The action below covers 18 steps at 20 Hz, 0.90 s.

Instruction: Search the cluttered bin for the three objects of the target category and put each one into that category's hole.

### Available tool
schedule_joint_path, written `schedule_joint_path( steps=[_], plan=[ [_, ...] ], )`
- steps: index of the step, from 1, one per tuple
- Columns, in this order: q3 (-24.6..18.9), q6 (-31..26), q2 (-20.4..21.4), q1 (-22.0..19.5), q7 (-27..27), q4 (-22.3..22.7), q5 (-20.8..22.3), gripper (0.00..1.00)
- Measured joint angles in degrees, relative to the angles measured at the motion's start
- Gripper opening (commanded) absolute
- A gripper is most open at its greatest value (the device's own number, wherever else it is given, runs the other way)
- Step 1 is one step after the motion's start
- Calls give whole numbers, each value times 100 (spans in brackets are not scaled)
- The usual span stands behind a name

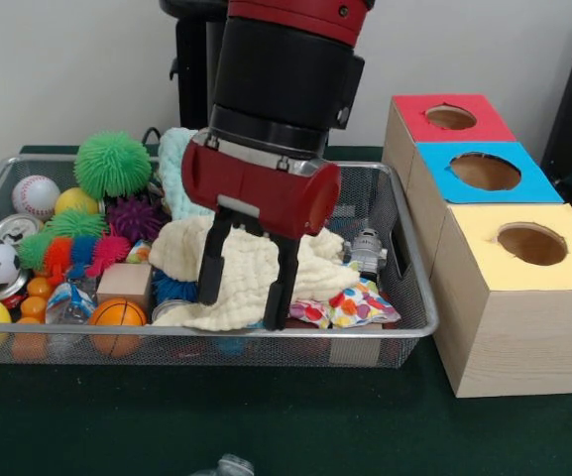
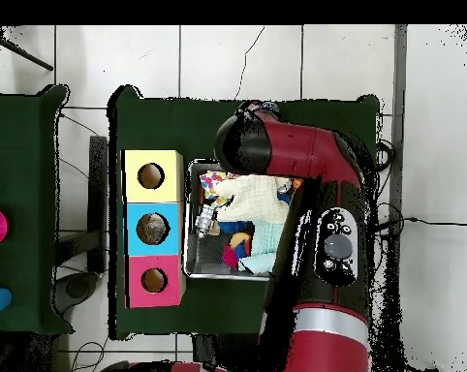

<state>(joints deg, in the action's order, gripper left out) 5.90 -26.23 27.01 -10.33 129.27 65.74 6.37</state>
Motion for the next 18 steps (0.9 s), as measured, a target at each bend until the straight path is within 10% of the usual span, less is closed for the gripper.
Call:
schedule_joint_path(
  steps=[18],
  plan=[
    [-764, 1332, -417, -674, 0, -10, 790, 100]
  ],
)
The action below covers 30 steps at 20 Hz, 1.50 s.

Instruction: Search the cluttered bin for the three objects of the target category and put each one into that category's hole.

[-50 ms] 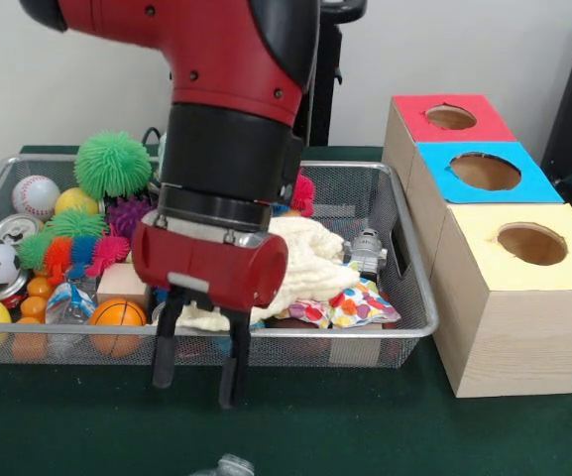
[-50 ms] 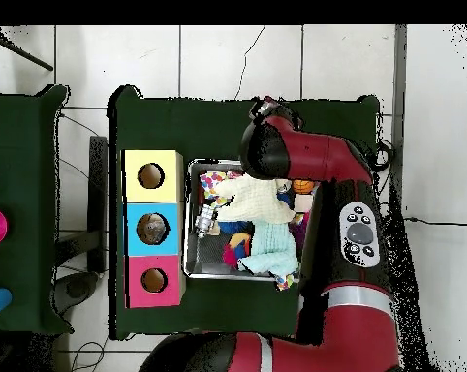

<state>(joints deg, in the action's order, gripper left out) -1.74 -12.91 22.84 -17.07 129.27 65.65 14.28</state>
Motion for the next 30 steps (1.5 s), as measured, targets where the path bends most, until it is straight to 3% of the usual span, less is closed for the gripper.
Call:
schedule_joint_path(
  steps=[9, 19, 30],
  plan=[
    [-224, 229, -194, -14, 0, 0, 310, 100],
    [-250, 384, -270, 115, 0, -13, 359, 100],
    [-156, 940, -587, 344, 0, -137, 382, 100]
  ],
)
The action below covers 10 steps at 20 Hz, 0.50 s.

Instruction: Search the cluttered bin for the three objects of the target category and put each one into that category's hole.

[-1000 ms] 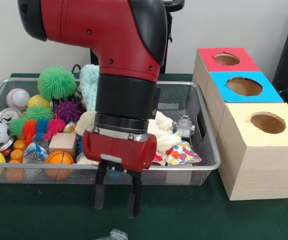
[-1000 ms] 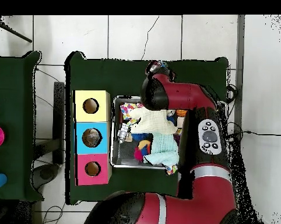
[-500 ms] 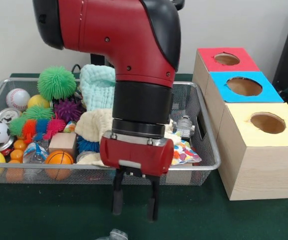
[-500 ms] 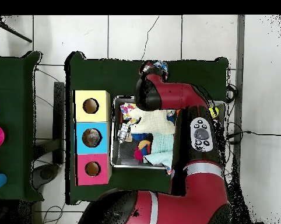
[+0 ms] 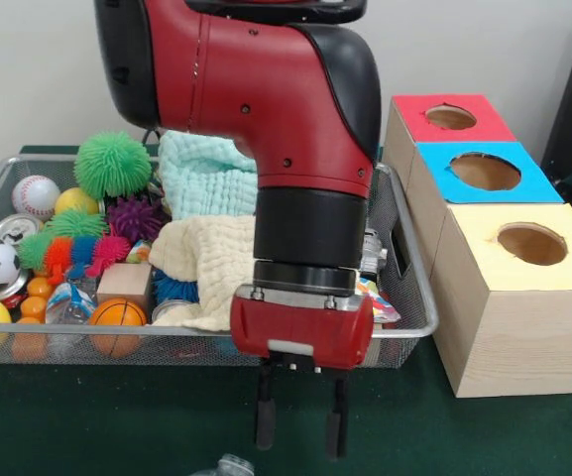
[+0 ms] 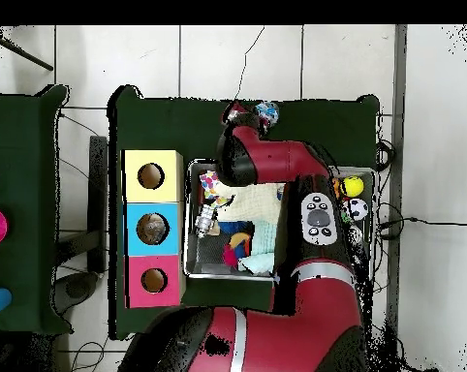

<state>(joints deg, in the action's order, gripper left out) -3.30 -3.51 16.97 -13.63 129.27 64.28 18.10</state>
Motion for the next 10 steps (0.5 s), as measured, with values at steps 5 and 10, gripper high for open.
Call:
schedule_joint_path(
  steps=[5, 10],
  plan=[
    [126, 68, -103, 103, 0, -34, 1, 100],
    [293, 66, -134, 180, 0, -50, -1, 100]
  ],
)
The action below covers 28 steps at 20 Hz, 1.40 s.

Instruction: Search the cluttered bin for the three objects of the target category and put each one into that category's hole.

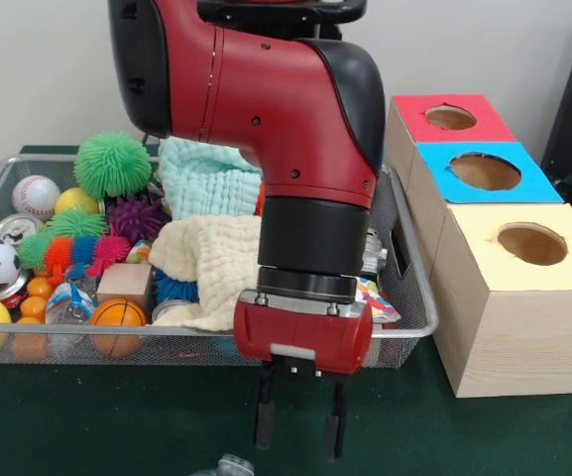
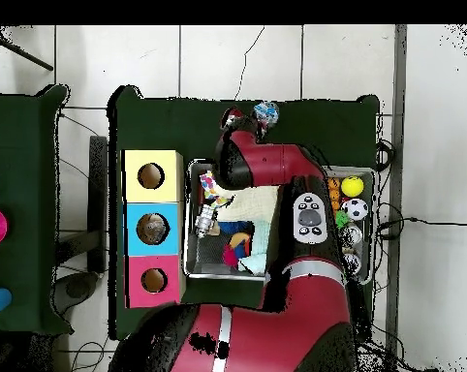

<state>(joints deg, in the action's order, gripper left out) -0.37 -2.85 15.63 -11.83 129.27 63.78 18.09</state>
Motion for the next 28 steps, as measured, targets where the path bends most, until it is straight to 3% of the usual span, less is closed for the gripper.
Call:
schedule_joint_path(
  steps=[10, 28],
  plan=[
    [270, 0, -1, 17, 0, -85, 0, 100],
    [272, 0, -24, -168, 0, -201, 20, 100]
  ],
)
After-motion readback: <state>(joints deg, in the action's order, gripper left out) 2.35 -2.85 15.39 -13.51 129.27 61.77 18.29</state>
